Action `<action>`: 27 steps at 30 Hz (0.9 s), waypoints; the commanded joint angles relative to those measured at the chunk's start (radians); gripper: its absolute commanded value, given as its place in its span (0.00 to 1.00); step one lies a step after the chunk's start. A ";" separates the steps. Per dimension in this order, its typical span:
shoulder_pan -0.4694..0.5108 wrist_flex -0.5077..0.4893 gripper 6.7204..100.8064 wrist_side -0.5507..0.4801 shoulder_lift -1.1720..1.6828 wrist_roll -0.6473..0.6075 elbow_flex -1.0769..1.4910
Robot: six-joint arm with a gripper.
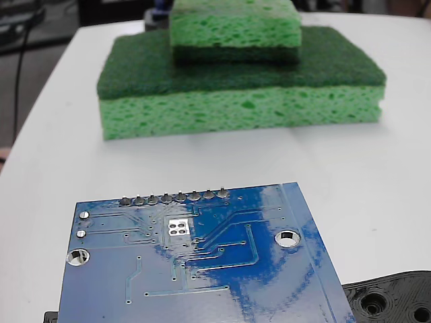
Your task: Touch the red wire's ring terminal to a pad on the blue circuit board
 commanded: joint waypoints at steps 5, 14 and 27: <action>-0.089 0.048 0.99 0.080 0.158 -0.002 0.075; -0.201 0.038 0.99 0.230 0.158 0.051 0.121; -0.164 0.038 0.99 0.201 0.158 0.049 0.126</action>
